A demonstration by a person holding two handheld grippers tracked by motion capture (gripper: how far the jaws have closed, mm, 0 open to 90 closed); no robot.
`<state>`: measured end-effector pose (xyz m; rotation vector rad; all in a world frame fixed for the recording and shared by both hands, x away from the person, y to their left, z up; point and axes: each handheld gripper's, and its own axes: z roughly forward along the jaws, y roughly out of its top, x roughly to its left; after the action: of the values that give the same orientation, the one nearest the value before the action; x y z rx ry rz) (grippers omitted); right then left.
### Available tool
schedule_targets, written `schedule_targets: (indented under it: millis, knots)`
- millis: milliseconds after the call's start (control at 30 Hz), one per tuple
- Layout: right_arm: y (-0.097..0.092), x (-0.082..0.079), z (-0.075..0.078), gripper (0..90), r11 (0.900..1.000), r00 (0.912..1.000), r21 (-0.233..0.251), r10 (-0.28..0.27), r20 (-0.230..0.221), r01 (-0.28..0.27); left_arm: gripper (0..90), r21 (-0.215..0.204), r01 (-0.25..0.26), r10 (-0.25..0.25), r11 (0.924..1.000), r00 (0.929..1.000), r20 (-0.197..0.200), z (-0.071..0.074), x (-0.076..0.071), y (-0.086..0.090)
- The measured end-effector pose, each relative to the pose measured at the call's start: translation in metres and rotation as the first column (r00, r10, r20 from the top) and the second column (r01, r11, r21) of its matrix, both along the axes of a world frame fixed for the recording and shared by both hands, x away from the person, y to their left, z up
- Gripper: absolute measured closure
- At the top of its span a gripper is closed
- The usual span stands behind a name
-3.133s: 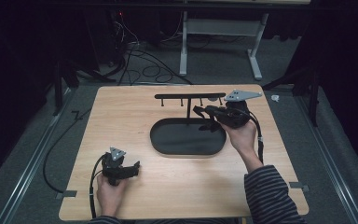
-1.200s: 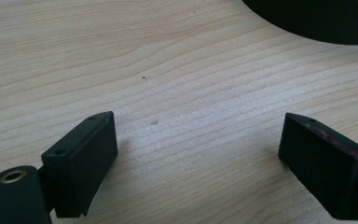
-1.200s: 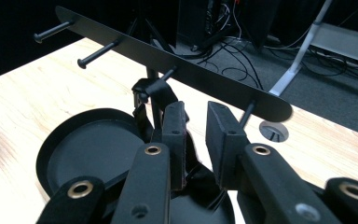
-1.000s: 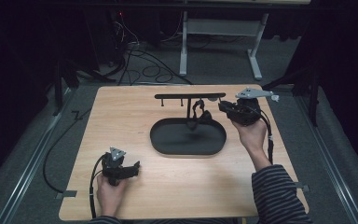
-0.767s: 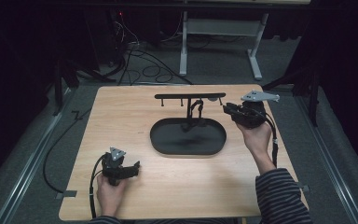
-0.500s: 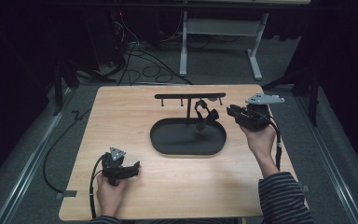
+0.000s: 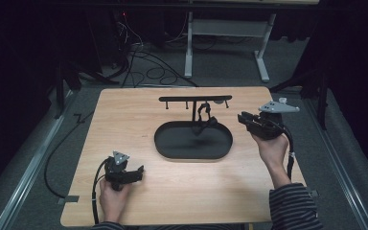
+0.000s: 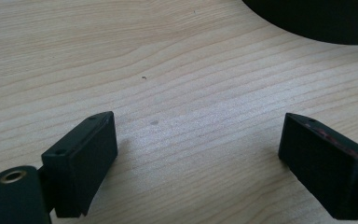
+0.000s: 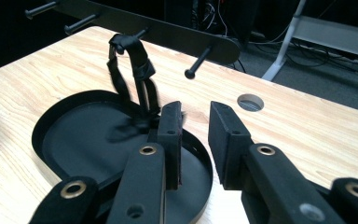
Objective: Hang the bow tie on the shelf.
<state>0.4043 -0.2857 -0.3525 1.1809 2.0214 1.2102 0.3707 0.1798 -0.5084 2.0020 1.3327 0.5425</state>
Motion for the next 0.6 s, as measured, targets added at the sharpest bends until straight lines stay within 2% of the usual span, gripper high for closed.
schedule_targets:
  millis: [600]
  knots:
    - [-0.02,-0.016,-0.009,72.5,0.9984,0.9995,0.046,-0.031,-0.008,0.032,11.9,0.0,0.0,0.0,1.0,1.0,0.0,0.0,0.0,0.0]
